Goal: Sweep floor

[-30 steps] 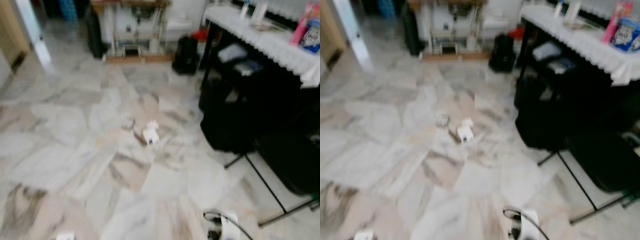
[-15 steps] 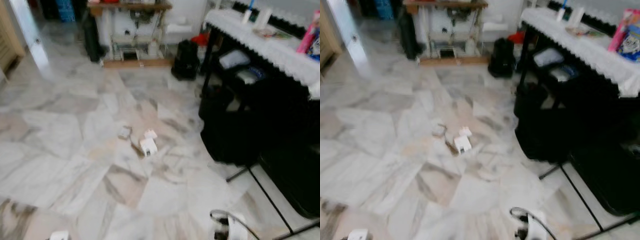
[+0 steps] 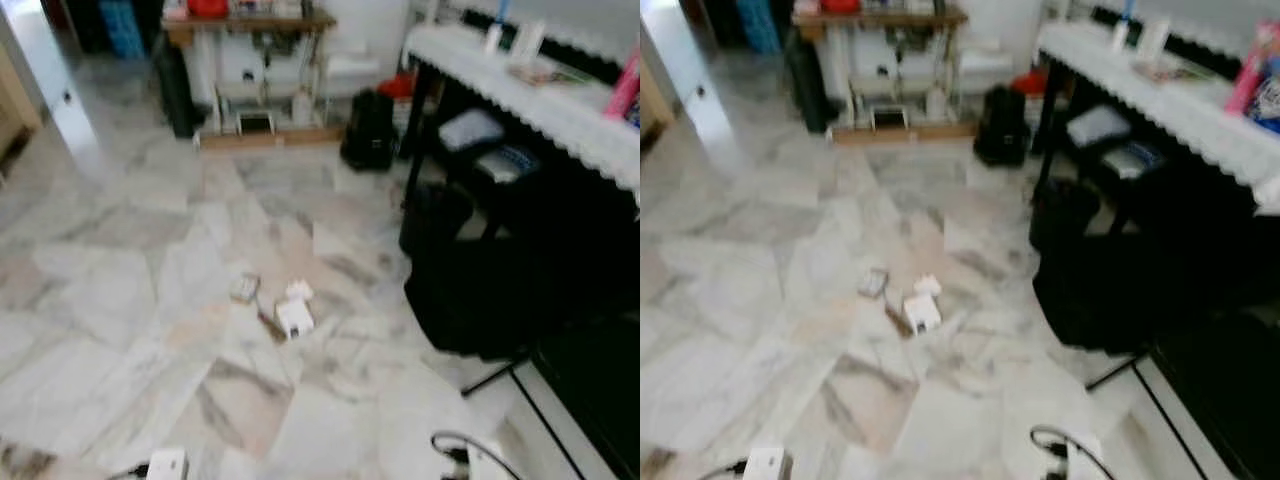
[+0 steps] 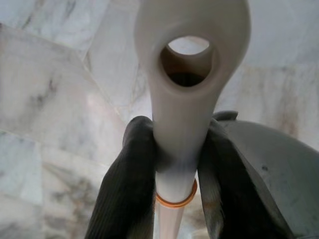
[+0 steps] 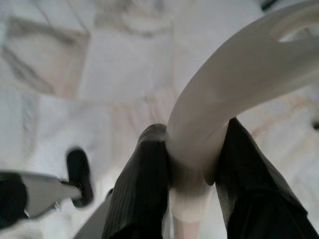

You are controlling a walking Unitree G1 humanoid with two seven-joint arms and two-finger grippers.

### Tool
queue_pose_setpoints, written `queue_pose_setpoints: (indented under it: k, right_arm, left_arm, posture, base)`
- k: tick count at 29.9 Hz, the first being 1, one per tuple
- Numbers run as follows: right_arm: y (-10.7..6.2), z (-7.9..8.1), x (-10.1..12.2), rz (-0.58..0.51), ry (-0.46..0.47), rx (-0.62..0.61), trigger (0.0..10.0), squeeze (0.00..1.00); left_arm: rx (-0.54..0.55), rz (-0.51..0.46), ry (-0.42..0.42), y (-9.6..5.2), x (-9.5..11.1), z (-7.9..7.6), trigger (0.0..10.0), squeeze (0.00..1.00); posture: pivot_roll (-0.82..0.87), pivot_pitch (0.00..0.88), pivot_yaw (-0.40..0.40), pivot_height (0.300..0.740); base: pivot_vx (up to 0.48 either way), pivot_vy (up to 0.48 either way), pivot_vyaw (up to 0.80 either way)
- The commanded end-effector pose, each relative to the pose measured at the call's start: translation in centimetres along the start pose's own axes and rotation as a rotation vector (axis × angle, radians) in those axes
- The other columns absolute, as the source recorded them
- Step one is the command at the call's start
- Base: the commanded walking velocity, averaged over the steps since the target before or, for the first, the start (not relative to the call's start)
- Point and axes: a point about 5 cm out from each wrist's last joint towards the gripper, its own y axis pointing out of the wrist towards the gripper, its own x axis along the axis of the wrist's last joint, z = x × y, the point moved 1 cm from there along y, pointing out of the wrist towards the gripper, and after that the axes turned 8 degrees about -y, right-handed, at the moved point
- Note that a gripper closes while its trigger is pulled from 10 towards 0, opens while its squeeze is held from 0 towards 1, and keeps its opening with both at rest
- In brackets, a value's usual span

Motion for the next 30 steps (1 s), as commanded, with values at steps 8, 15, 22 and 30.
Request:
queue_pose_setpoints:
  k: [8,15,22,30]
  right_arm:
    - [-0.2,-0.2,-0.9,0.023,-0.009,-0.005,10.0,0.00]
    - [0.2,0.8,0.3,0.009,-0.008,0.002,10.0,0.00]
    - [0.6,2.1,1.1,-0.004,0.000,0.011,10.0,0.00]
    - [0.5,4.5,-0.4,0.004,-0.005,0.037,10.0,0.00]
  left_arm:
    - [-0.005,-0.049,0.027,0.3,2.3,-0.7,10.0,0.00]
    - [0.018,-0.064,0.012,-0.1,2.1,2.1,10.0,0.00]
    - [0.064,-0.042,0.001,-0.9,0.7,5.2,10.0,0.00]
    - [0.050,-0.033,-0.013,-1.1,-0.6,5.0,10.0,0.00]
  posture:
    - [-0.04,0.000,-0.045,0.740]
    - [-0.04,0.000,-0.045,0.740]
    - [-0.04,0.000,-0.045,0.740]
    - [-0.04,0.000,-0.041,0.740]
  base:
    - [0.301,0.000,0.00]
    - [0.000,0.000,0.00]
    - [0.000,0.000,0.00]
    - [0.000,0.000,0.00]
